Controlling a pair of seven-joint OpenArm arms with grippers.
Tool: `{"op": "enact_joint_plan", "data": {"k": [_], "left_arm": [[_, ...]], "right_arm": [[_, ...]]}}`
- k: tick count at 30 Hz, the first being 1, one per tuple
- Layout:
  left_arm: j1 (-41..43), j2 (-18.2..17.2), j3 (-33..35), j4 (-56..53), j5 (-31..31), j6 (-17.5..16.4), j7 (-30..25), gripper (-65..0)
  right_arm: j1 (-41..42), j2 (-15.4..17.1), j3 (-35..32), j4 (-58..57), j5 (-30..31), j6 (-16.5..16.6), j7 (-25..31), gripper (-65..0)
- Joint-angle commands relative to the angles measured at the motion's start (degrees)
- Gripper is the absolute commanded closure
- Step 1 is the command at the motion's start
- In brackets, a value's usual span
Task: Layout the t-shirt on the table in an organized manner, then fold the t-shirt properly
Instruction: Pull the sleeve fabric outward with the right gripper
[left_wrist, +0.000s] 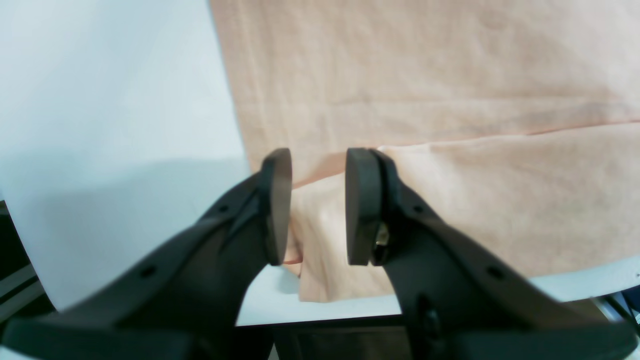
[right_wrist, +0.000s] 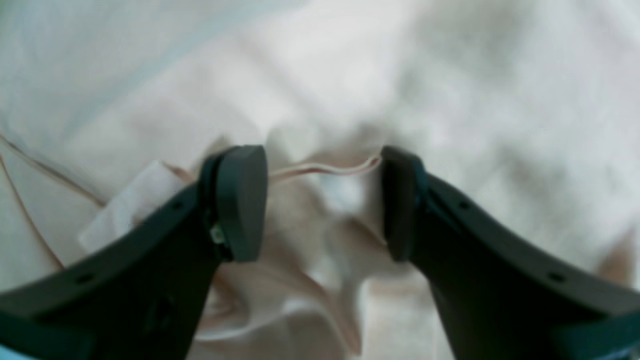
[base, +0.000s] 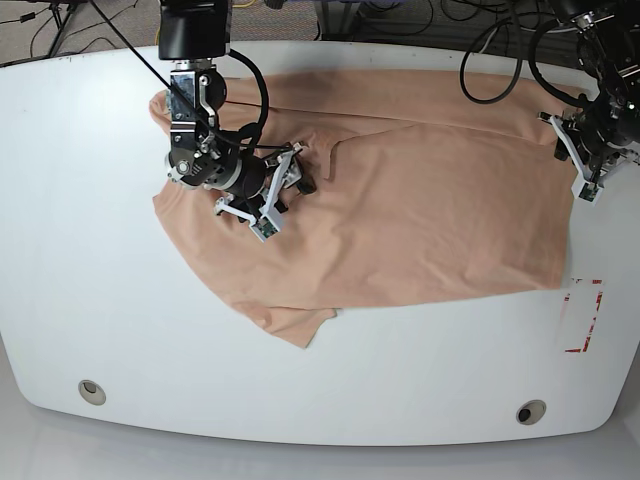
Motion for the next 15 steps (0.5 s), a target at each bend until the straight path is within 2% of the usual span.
{"op": "enact_joint_plan", "data": {"k": [1, 9, 11, 15], "left_arm": [[-0.4, -0.8, -0.2, 0.8, -0.2, 0.0, -0.8, -16.0], [-0.4, -0.8, -0.2, 0.8, -0.2, 0.0, -0.8, -16.0], [-0.4, -0.8, -0.2, 0.8, -0.2, 0.0, -0.8, -16.0], [-0.4, -0.8, -0.2, 0.8, -0.2, 0.0, -0.8, -16.0]], "right_arm": [[0.7, 0.0, 0.0, 0.9, 0.4, 0.1, 0.5, -33.5], [0.6, 0.0, 0.0, 0.9, 0.4, 0.1, 0.6, -31.7], [0.8, 0.1, 0.0, 0.9, 0.4, 0.1, 0.6, -26.3], [0.9, 0.2, 0.0, 0.9, 0.2, 0.1, 0.6, -11.4]]}}
